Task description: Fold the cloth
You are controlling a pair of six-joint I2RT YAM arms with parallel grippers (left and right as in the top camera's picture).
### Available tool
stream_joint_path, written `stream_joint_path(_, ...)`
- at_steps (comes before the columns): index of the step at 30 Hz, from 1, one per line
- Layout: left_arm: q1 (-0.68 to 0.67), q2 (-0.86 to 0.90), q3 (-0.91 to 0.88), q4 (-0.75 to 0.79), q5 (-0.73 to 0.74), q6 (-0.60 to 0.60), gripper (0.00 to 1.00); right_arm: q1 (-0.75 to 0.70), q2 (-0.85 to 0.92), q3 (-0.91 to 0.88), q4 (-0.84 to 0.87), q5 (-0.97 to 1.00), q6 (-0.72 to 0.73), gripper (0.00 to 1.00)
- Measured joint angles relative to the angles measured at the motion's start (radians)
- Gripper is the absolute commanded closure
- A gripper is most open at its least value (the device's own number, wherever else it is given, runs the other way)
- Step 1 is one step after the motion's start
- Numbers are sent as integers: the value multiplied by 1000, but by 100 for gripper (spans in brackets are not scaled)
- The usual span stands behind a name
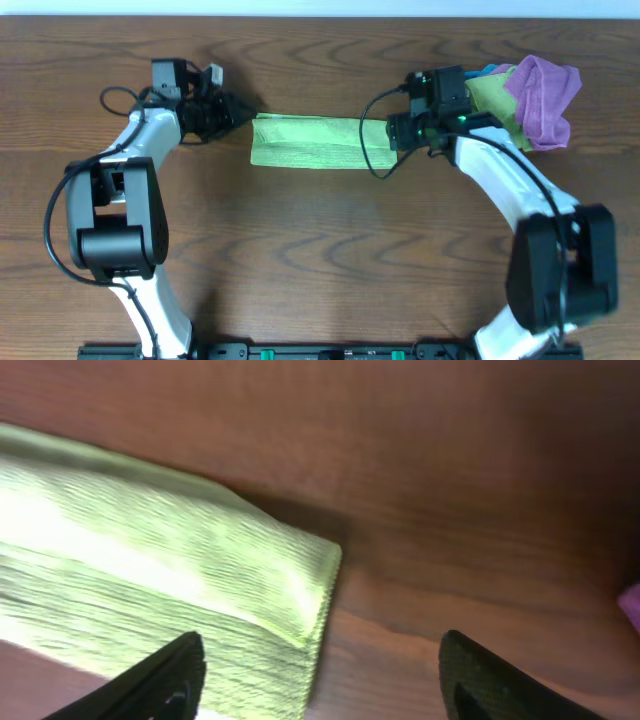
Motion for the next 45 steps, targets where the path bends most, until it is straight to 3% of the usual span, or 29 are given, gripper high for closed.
stream_joint_path(7, -69, -11, 59, -23, 17, 3, 94, -43, -48, 0, -36, -138, 89, 17)
stream_joint_path(16, -224, -11, 59, -143, -203, 61, 94, -130, 59, 0, 4, -352, 138, 15)
stream_joint_path(28, -229, 82, 59, -183, -360, 107, 94, -130, 158, 0, 60, -467, 196, 16)
stream_joint_path(45, -229, 87, 66, -183, -364, 108, 94, -116, 243, 0, 82, -476, 200, 23)
